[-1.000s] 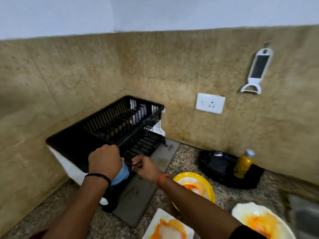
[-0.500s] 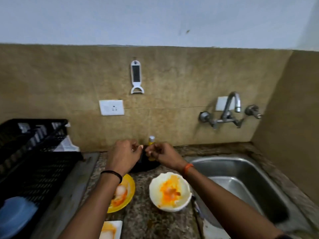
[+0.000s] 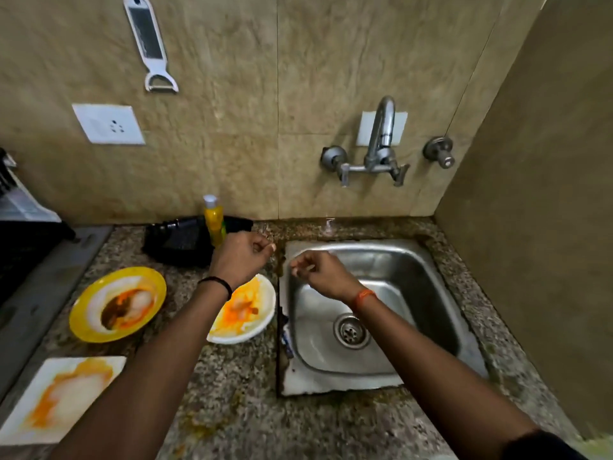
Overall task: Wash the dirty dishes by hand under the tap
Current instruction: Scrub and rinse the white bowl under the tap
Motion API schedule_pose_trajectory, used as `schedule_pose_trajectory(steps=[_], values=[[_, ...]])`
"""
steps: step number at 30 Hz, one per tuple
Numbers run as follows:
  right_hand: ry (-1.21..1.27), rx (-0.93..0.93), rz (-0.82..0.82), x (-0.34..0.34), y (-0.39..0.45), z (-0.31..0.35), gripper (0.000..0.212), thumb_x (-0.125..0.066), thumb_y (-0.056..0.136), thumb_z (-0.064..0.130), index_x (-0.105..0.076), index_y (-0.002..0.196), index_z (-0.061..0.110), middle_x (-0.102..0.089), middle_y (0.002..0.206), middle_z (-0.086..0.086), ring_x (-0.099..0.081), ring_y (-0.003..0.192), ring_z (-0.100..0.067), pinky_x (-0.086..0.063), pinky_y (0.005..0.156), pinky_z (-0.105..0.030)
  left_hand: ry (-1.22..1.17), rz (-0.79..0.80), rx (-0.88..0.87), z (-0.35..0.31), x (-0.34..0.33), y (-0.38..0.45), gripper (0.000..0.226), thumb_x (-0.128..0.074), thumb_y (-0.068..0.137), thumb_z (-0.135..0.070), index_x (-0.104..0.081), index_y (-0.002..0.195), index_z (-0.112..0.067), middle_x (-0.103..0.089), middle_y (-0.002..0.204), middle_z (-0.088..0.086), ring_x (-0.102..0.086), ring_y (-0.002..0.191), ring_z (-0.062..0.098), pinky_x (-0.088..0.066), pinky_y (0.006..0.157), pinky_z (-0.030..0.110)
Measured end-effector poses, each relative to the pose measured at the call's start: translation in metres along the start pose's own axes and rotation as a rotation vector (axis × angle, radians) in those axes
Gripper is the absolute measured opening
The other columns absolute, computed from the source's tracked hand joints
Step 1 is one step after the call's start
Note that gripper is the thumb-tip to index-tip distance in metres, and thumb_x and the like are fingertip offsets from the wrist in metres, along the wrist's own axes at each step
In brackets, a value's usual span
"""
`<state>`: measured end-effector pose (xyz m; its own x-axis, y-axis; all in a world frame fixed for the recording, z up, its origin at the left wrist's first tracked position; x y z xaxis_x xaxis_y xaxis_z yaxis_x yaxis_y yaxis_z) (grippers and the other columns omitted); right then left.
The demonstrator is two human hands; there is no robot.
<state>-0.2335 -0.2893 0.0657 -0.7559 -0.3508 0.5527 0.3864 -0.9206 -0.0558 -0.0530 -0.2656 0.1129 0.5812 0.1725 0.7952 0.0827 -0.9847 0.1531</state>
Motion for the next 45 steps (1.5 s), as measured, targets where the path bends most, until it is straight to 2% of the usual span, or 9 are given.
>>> schedule_pose_trajectory(steps=[3,6,9,12,21,26,34,38,45], values=[[0.025,-0.109,0.106,-0.013,-0.009,-0.035,0.022,-0.06,0.087,0.008,-0.064,0.108,0.001,-0.069,0.099,-0.011,-0.061,0.084,-0.016,-0.047,0.069,-0.024,0.022,-0.001,0.122,0.023,-0.027,-0.012,0.03,-0.064,0.087,-0.031,-0.055,0.059,-0.023,-0.067,0.07,0.006,-0.066,0.078,0.028,-0.03,0.056,0.028],[0.131,-0.255,0.179,-0.037,-0.017,-0.059,0.026,-0.06,0.087,0.008,-0.057,0.111,-0.003,-0.069,0.102,-0.022,-0.06,0.078,-0.019,-0.048,0.07,-0.032,-0.012,-0.037,0.241,0.055,-0.044,-0.031,0.012,-0.066,0.085,-0.023,-0.072,0.085,-0.013,-0.073,0.098,0.012,-0.066,0.097,0.03,-0.046,0.071,0.032],[0.346,-0.41,0.219,-0.061,-0.02,-0.067,0.038,-0.061,0.091,0.008,-0.046,0.125,0.004,-0.064,0.111,-0.028,-0.06,0.071,-0.02,-0.053,0.069,-0.035,0.038,-0.129,0.442,0.086,-0.056,-0.046,0.047,-0.068,0.083,-0.022,-0.057,0.124,-0.003,-0.054,0.13,0.02,-0.044,0.126,0.035,-0.039,0.102,0.043],[0.55,-0.535,0.19,-0.085,-0.021,-0.066,0.057,-0.061,0.093,0.014,-0.033,0.141,0.001,-0.058,0.122,-0.023,-0.063,0.067,-0.019,-0.055,0.063,-0.029,-0.017,-0.174,0.611,0.107,-0.064,-0.055,0.065,-0.067,0.083,-0.019,-0.038,0.138,0.004,-0.04,0.14,0.025,-0.032,0.134,0.039,-0.032,0.108,0.049],[0.72,-0.617,0.161,-0.135,-0.017,-0.051,0.033,-0.056,0.097,0.018,-0.052,0.126,0.003,-0.065,0.11,-0.022,-0.066,0.068,-0.022,-0.059,0.066,-0.031,-0.017,-0.074,0.803,0.151,-0.065,-0.046,0.044,-0.059,0.083,-0.013,-0.054,0.12,0.012,-0.055,0.122,0.033,-0.052,0.111,0.047,-0.046,0.09,0.056],[0.773,-0.649,0.056,-0.14,-0.014,-0.046,0.031,-0.055,0.093,0.007,-0.055,0.122,-0.003,-0.063,0.119,-0.023,-0.067,0.101,-0.037,-0.061,0.068,-0.036,-0.187,-0.096,0.829,0.161,-0.067,-0.048,0.035,-0.057,0.081,0.001,-0.061,0.115,0.004,-0.063,0.113,0.028,-0.059,0.101,0.045,-0.05,0.082,0.051],[0.689,-0.588,-0.07,-0.085,-0.005,-0.063,0.03,-0.053,0.093,0.009,-0.058,0.118,-0.008,-0.066,0.104,-0.02,-0.068,0.08,-0.031,-0.06,0.052,-0.031,-0.511,-0.108,0.788,0.145,-0.072,-0.017,0.028,-0.067,0.084,-0.004,-0.062,0.111,-0.001,-0.064,0.115,0.021,-0.061,0.103,0.038,-0.052,0.087,0.047],[0.606,-0.507,-0.106,-0.022,0.0,-0.072,0.021,-0.052,0.093,0.01,-0.063,0.104,-0.005,-0.069,0.093,-0.021,-0.07,0.072,-0.032,-0.062,0.059,-0.037,-0.781,0.127,0.824,0.105,-0.082,0.014,0.01,-0.063,0.089,-0.014,-0.056,0.096,-0.013,-0.063,0.106,0.014,-0.063,0.089,0.032,-0.054,0.062,0.038],[0.478,-0.505,-0.198,0.081,-0.009,-0.099,0.018,-0.054,0.087,0.012,-0.066,0.091,-0.001,-0.07,0.064,-0.011,-0.069,0.054,-0.023,-0.057,0.052,-0.03,-0.919,0.535,0.673,0.028,-0.116,0.06,0.024,-0.054,0.089,-0.005,-0.06,0.11,-0.013,-0.07,0.105,0.014,-0.066,0.096,0.033,-0.059,0.071,0.047]])
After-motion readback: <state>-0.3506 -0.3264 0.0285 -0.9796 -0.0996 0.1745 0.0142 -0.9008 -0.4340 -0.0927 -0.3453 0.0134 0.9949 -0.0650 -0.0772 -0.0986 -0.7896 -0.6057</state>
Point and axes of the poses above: each hand's wrist, its own y-axis towards the middle knuckle, its own x-axis out of the back of the hand, z = x × y, the point moved 3 cm from there along y, towards the middle knuckle
